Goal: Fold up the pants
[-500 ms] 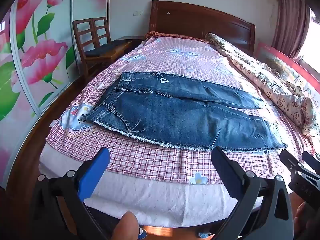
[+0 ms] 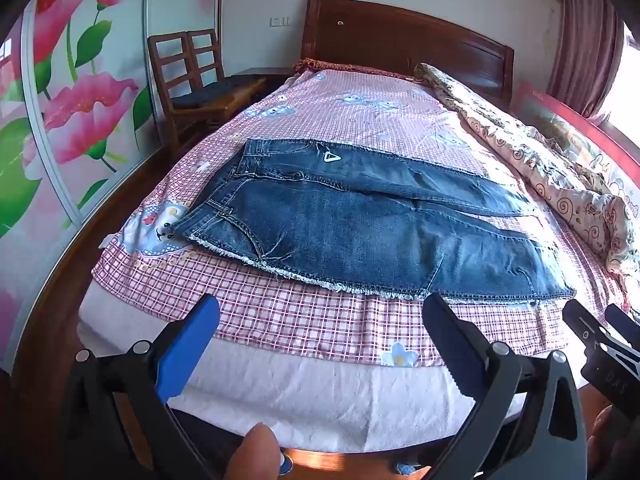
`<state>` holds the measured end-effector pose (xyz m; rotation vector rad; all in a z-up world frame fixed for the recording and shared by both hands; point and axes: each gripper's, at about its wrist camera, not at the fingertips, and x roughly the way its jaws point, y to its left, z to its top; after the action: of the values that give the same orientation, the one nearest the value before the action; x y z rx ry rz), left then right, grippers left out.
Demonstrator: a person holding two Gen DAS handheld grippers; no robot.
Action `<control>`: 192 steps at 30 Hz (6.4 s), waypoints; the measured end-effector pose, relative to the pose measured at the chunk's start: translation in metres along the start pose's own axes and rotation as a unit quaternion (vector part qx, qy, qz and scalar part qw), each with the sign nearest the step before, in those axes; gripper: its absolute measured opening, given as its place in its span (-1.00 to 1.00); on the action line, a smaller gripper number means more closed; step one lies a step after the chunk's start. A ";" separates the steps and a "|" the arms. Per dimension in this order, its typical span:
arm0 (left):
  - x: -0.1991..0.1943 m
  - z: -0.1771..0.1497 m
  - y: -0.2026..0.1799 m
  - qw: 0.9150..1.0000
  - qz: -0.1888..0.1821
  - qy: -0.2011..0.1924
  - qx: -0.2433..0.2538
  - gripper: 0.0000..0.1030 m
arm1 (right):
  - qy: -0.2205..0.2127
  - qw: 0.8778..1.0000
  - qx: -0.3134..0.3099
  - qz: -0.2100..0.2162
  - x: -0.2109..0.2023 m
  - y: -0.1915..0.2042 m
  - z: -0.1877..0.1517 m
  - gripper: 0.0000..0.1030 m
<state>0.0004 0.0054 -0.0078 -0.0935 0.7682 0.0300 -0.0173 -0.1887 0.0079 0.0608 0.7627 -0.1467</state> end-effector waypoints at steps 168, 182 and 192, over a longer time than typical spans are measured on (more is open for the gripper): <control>0.508 0.289 0.192 0.937 -0.199 0.276 -0.081 -0.57 | 0.130 0.991 0.000 0.041 0.204 0.027 0.100 0.94; 0.392 0.298 0.164 0.951 -0.285 0.104 -0.057 -0.80 | 0.157 0.983 0.066 0.067 0.223 -0.017 0.122 0.94; 0.297 0.252 0.159 0.934 -0.351 0.047 -0.047 -0.80 | 0.228 0.956 0.146 0.115 0.280 -0.054 0.185 0.94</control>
<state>0.3786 0.1860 -0.0453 -0.4607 0.7941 -0.6234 0.3006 -0.2931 -0.0529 0.4774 1.1844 -0.0202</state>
